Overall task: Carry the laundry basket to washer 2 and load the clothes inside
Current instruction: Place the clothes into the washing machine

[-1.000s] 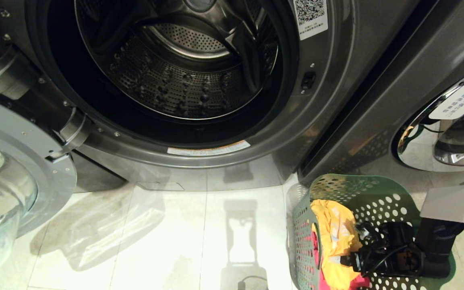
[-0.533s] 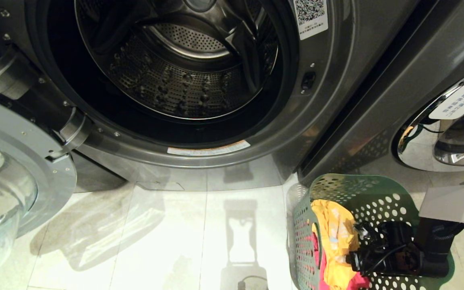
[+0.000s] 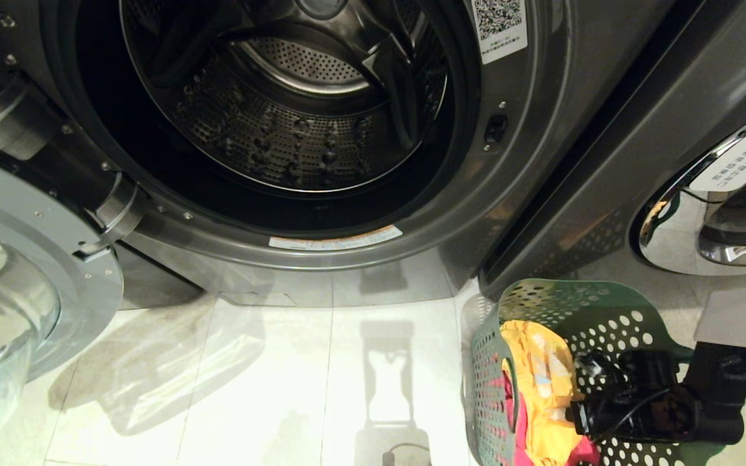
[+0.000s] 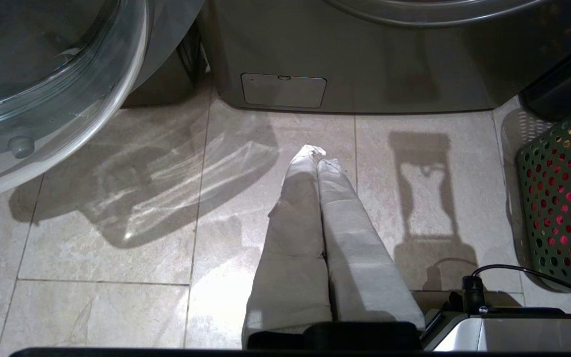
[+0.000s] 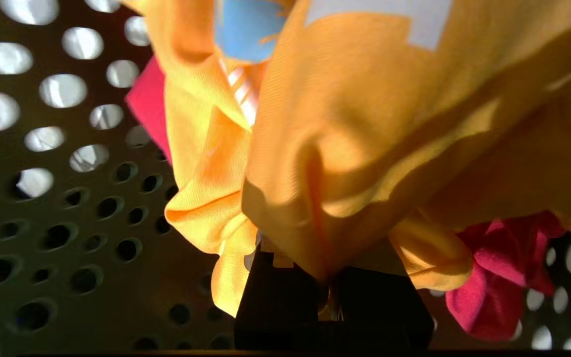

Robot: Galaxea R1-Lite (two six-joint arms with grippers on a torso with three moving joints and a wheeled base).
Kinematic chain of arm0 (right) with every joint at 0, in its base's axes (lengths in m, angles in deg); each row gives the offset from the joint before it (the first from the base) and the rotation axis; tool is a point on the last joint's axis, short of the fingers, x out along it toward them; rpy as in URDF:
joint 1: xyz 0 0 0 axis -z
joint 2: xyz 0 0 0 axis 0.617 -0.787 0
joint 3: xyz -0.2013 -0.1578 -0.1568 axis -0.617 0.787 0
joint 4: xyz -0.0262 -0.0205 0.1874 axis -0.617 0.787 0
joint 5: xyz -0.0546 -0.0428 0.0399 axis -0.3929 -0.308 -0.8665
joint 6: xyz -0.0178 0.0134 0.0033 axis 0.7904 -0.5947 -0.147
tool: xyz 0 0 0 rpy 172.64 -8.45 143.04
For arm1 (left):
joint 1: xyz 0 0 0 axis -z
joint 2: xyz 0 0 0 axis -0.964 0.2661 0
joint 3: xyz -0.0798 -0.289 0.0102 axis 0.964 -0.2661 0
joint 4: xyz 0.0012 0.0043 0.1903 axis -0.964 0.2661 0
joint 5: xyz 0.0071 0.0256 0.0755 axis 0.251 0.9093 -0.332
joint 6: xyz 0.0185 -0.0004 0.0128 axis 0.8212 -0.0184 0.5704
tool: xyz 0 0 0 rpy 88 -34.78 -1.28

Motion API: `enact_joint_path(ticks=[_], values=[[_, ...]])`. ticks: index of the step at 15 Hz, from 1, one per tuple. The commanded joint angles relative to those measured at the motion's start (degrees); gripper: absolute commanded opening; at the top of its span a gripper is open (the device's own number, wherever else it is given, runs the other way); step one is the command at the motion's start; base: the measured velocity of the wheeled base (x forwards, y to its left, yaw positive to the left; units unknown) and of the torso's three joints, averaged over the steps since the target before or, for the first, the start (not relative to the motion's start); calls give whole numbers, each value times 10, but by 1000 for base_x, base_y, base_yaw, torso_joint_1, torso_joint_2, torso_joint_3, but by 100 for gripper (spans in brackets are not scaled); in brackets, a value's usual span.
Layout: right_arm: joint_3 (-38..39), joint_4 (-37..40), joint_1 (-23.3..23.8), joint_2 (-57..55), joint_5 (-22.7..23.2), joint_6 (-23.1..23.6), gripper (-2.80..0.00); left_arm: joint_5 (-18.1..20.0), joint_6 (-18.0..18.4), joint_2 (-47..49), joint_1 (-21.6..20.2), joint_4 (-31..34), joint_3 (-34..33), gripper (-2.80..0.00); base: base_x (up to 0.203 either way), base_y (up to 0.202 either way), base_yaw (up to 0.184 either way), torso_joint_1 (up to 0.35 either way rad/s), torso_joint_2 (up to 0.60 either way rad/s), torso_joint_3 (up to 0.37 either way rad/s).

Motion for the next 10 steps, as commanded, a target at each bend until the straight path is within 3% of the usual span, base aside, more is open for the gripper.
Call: enact_joint_path(ticks=[1, 5, 10], values=[[41, -1, 1, 89, 2, 1, -280, 0, 0, 0, 0, 0, -6, -280, 0, 0, 0, 0, 0, 0], [141, 29, -1, 260, -17, 1, -280, 0, 0, 0, 0, 0, -6, -280, 0, 0, 0, 0, 0, 0], [222, 127, -1, 424, -40, 1, -280, 0, 0, 0, 0, 0, -6, -280, 0, 0, 0, 0, 0, 0]])
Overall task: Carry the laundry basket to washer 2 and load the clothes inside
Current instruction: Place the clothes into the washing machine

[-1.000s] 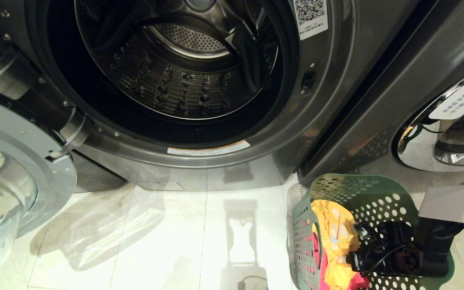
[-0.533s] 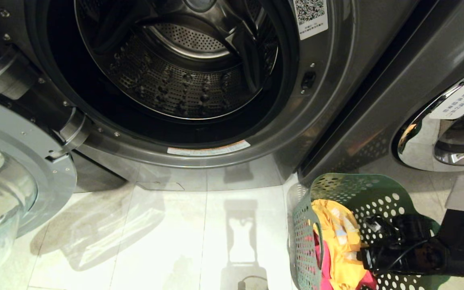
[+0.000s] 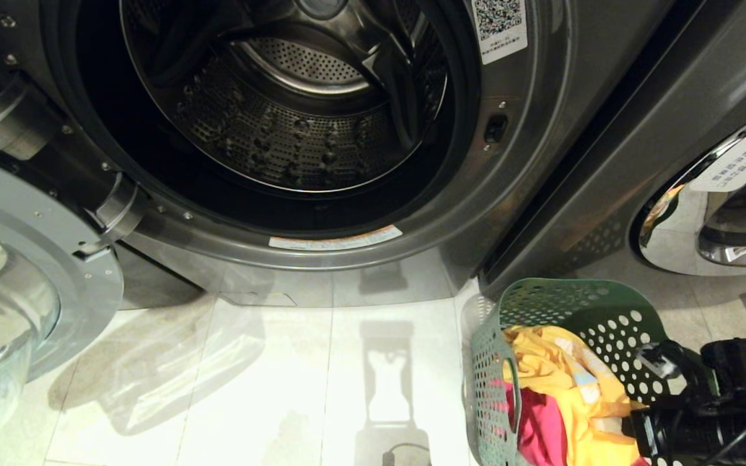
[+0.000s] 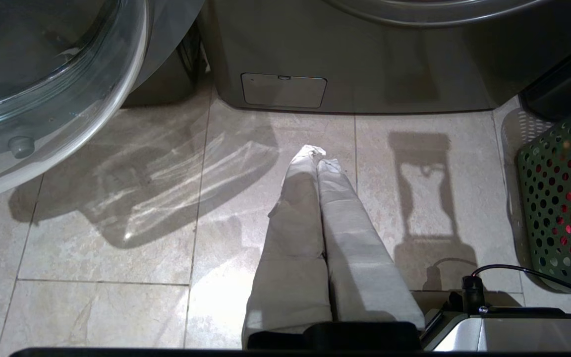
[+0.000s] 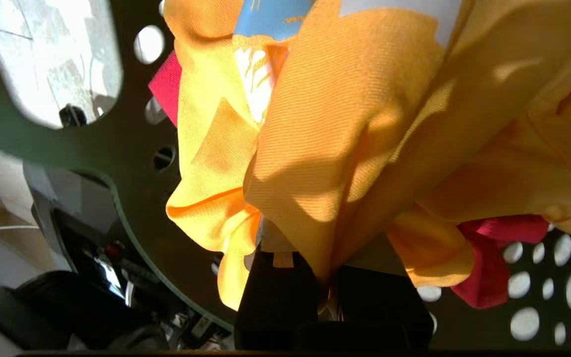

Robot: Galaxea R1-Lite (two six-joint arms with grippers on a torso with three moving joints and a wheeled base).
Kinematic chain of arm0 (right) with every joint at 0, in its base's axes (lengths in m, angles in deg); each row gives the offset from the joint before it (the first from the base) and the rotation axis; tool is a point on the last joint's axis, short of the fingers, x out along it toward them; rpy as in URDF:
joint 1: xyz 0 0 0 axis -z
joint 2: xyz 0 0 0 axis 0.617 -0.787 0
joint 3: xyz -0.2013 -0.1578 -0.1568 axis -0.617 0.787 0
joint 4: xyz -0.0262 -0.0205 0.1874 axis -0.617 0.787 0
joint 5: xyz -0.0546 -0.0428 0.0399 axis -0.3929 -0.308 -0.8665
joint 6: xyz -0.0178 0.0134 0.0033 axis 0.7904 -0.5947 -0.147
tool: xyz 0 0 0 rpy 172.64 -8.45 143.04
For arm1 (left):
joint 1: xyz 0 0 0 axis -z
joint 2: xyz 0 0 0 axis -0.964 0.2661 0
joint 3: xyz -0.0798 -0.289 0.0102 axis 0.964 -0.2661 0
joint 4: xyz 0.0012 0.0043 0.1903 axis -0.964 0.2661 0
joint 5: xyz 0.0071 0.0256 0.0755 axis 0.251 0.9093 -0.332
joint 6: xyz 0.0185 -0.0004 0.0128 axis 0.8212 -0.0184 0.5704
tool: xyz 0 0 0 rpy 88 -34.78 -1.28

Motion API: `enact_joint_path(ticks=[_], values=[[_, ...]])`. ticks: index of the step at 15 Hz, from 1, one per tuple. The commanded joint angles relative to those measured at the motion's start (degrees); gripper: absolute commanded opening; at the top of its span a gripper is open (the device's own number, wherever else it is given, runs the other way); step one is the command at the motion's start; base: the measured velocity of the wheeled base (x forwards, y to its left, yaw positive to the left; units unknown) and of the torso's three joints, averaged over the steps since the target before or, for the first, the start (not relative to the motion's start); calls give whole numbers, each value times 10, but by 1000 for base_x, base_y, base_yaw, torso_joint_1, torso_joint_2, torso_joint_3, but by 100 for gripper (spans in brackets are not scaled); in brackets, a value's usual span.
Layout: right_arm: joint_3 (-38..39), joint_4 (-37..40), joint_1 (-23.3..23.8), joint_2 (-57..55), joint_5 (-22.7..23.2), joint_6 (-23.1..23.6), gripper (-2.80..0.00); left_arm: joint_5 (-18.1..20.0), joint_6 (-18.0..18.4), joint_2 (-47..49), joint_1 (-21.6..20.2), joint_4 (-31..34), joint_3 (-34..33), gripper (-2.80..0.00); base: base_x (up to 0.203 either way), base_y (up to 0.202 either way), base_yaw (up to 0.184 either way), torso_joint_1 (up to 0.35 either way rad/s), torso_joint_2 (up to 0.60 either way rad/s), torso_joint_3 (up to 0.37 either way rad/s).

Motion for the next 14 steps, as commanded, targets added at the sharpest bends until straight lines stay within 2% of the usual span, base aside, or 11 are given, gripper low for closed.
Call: enact_joint_path(ticks=[1, 7, 14], values=[[31, 1, -1, 88, -2, 1, -280, 0, 0, 0, 0, 0, -6, -280, 0, 0, 0, 0, 0, 0], [115, 7, -2, 274, -39, 1, -280, 0, 0, 0, 0, 0, -6, -280, 0, 0, 0, 0, 0, 0], [87, 20, -19, 477, -117, -2, -280, 0, 0, 0, 0, 0, -6, -280, 0, 0, 0, 0, 0, 0]])
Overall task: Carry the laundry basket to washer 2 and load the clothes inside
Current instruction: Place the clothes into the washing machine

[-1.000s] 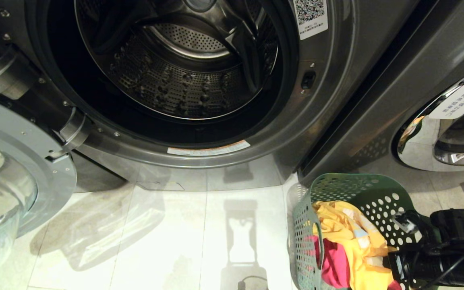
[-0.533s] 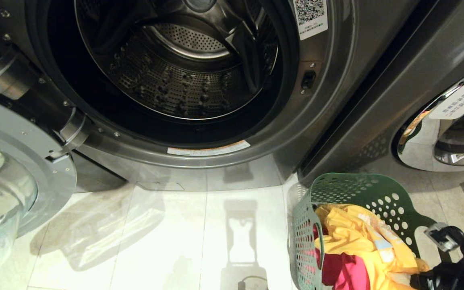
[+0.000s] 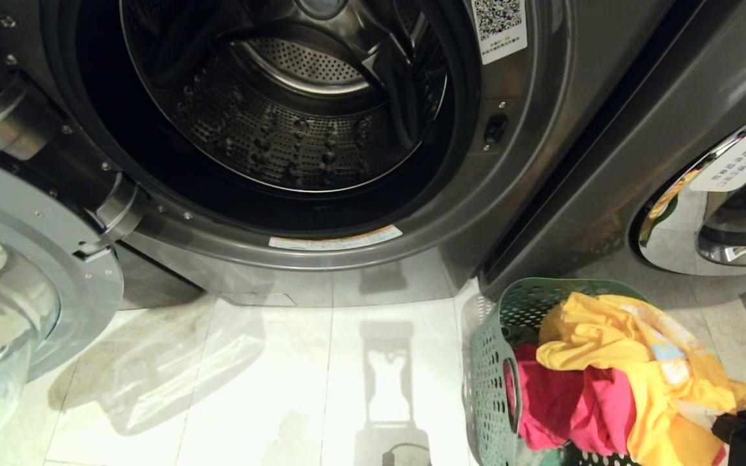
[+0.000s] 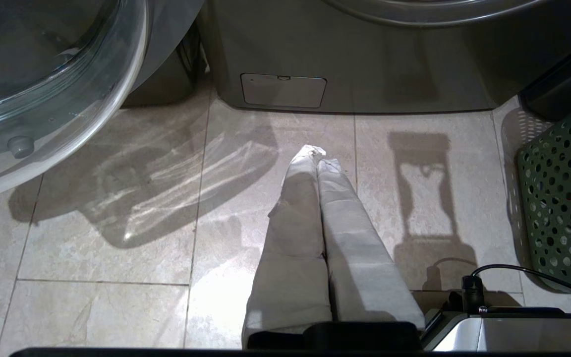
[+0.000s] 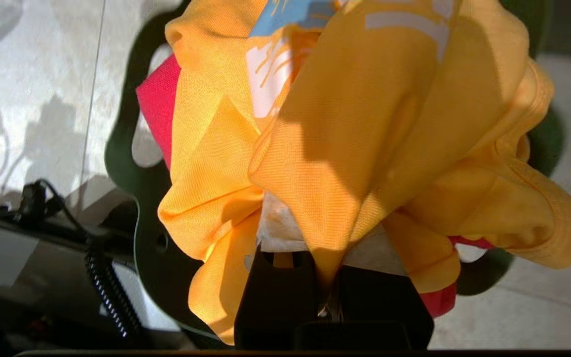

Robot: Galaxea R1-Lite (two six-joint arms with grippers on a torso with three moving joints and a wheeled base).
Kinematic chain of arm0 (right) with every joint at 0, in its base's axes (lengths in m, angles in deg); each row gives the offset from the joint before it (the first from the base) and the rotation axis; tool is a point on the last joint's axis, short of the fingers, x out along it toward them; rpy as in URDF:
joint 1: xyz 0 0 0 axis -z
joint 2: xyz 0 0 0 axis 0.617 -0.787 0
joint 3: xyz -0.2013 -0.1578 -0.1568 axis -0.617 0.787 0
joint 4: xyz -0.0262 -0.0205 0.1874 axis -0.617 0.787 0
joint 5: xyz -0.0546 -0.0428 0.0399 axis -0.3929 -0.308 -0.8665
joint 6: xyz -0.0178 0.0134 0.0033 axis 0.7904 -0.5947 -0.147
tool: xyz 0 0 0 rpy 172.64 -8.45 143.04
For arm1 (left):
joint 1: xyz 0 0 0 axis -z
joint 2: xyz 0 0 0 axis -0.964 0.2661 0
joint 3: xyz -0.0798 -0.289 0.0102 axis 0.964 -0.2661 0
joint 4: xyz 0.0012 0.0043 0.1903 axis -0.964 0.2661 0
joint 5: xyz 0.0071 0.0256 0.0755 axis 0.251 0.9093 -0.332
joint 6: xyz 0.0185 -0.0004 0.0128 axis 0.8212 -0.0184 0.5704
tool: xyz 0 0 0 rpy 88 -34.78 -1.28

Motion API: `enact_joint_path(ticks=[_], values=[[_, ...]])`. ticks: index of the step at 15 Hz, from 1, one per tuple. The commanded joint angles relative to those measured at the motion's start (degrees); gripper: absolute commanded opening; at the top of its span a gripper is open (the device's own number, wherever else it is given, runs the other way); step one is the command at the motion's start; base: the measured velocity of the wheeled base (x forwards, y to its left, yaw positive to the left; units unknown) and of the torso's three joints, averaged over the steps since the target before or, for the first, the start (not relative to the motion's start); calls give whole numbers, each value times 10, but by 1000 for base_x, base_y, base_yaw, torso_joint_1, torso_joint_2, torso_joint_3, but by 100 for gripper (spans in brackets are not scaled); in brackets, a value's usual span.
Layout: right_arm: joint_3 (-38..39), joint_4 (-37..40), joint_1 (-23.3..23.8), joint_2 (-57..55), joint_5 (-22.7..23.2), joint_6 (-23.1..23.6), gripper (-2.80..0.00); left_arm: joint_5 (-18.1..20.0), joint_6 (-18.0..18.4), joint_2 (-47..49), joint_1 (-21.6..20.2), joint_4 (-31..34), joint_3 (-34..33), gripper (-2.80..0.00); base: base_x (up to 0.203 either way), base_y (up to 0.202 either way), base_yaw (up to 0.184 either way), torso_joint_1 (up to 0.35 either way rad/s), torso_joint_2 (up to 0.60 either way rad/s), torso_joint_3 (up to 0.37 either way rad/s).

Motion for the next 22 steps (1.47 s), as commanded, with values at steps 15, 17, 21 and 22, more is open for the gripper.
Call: enact_joint_path(ticks=[15, 17, 21, 22], values=[[-234, 423, -64, 396, -13, -52, -280, 0, 0, 0, 0, 0, -6, -280, 0, 0, 0, 0, 0, 0], [-232, 433, -63, 428, -18, -54, -280, 0, 0, 0, 0, 0, -6, -280, 0, 0, 0, 0, 0, 0], [-245, 496, -60, 469, -34, -54, -280, 0, 0, 0, 0, 0, -6, -280, 0, 0, 0, 0, 0, 0], [-247, 498, -60, 466, -34, -54, -280, 0, 0, 0, 0, 0, -6, -280, 0, 0, 0, 0, 0, 0]])
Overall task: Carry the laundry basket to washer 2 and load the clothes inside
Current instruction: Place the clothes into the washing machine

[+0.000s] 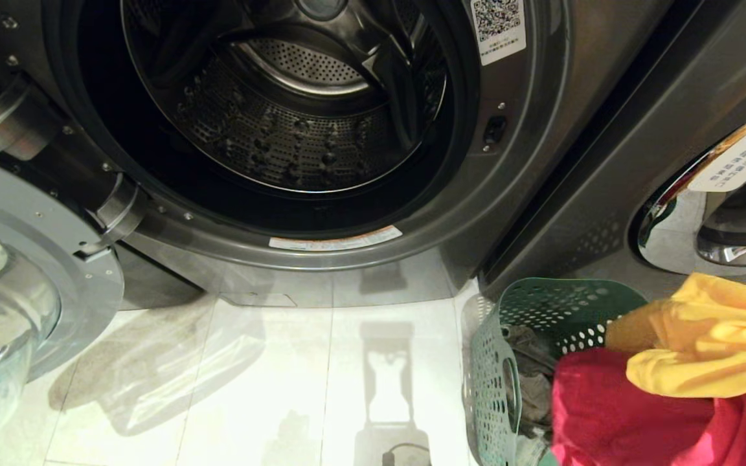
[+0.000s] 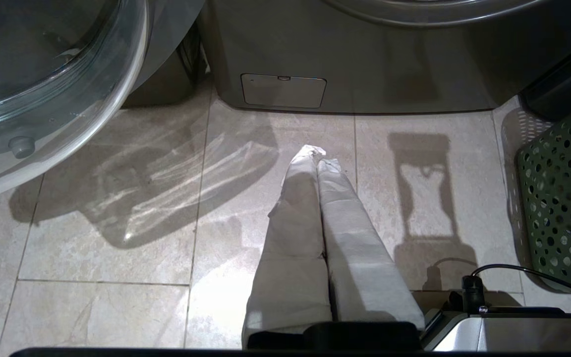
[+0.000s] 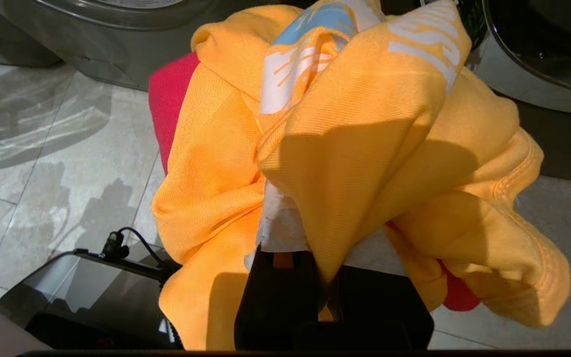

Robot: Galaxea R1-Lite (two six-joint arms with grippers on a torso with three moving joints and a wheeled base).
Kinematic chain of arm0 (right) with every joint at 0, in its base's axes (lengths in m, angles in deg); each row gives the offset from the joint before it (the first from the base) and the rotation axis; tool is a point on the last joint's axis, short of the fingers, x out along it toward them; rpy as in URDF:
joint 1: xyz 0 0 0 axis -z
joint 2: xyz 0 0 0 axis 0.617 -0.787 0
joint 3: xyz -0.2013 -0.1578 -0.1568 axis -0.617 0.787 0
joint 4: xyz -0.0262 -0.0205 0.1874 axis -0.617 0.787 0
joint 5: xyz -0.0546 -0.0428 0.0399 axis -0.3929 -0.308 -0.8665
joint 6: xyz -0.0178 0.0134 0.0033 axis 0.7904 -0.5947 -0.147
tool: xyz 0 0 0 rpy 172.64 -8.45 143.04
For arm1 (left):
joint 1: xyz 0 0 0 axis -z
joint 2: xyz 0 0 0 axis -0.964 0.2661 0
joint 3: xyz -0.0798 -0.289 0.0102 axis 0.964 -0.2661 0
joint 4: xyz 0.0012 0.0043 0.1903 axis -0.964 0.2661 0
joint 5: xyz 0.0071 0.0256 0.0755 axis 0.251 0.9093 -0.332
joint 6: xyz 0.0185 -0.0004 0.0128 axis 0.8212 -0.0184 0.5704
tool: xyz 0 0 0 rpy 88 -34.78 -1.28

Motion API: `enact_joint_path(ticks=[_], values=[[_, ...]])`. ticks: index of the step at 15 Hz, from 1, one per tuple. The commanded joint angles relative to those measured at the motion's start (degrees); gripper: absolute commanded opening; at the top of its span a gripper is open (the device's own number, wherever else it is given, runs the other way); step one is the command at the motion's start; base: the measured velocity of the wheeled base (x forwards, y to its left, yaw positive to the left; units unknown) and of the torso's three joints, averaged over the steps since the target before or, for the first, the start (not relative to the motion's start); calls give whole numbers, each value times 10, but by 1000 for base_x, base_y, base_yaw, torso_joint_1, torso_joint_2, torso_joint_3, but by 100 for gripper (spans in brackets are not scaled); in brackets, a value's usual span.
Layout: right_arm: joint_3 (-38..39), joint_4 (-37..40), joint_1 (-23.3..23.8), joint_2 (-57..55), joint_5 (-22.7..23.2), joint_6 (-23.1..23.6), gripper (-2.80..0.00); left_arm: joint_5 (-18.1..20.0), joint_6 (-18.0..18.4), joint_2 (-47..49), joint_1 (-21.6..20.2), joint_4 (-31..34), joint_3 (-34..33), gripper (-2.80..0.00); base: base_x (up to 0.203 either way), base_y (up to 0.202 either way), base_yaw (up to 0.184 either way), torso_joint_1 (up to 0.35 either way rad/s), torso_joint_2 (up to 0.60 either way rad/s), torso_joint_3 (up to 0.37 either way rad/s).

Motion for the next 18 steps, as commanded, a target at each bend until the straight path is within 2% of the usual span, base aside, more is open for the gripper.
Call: enact_joint_path(ticks=[1, 7, 9, 13, 18], values=[[-5, 1, 0, 1, 1, 1, -280, 0, 0, 0, 0, 0, -6, -280, 0, 0, 0, 0, 0, 0], [-9, 1, 0, -4, 0, 1, -280, 0, 1, 0, 0, 0, -6, -280, 0, 0, 0, 0, 0, 0], [-10, 1, 0, -7, -1, 1, -280, 1, 13, 1, 0, 1, -6, -280, 0, 0, 0, 0, 0, 0], [-11, 1, 0, -9, -1, 1, -280, 0, 1, 0, 0, 1, -6, -280, 0, 0, 0, 1, 1, 9], [-15, 1, 0, -15, -1, 2, -280, 0, 2, 1, 0, 1, -6, -280, 0, 0, 0, 2, 2, 170]])
